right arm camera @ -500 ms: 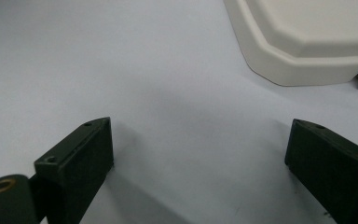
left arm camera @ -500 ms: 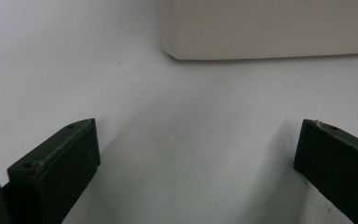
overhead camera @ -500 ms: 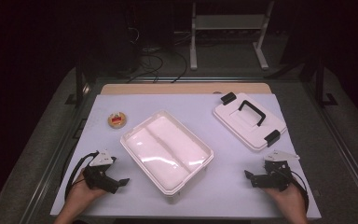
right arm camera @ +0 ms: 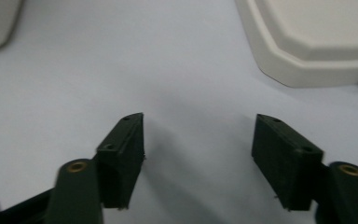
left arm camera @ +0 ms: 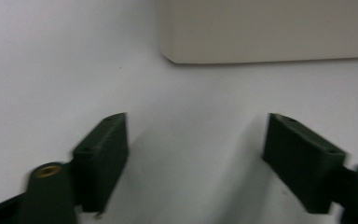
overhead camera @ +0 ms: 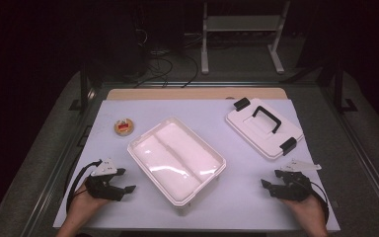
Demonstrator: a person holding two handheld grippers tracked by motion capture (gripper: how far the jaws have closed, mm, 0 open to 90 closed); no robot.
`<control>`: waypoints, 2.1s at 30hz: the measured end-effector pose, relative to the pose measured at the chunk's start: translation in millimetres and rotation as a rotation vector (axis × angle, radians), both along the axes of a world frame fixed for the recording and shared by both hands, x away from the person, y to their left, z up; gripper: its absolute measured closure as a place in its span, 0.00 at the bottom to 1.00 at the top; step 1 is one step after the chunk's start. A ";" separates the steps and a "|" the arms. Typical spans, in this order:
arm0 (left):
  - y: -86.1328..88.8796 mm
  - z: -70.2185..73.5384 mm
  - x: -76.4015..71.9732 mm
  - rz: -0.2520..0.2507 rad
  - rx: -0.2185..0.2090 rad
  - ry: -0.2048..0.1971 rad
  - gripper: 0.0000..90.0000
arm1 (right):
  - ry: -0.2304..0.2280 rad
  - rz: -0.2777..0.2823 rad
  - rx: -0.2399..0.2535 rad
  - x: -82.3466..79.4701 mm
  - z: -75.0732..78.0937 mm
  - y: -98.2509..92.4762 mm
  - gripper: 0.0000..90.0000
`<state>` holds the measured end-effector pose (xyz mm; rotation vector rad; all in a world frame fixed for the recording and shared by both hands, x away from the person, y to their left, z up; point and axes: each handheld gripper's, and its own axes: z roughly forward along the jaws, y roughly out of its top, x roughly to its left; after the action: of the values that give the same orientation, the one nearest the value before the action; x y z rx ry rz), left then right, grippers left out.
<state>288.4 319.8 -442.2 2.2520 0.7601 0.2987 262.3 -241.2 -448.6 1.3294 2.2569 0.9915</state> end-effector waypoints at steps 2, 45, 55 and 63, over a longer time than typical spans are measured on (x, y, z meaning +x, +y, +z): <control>0.4 5.3 -1.3 0.005 -0.005 -0.006 0.41 | -0.027 0.032 0.002 -4.0 4.4 4.9 0.60; -6.8 70.3 84.4 -0.049 -0.085 -0.062 1.00 | -0.120 0.547 0.171 -13.8 55.0 110.0 1.00; -14.8 63.9 95.6 -0.126 -0.160 -0.046 1.00 | -0.125 0.551 0.168 -11.2 54.9 119.4 1.00; -15.3 62.9 95.8 -0.162 -0.171 -0.048 1.00 | -0.128 0.532 0.164 -10.8 54.7 116.8 1.00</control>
<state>384.2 304.5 -379.3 2.1214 0.5528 0.2010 251.5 -124.4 -393.9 0.6938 2.5246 1.4122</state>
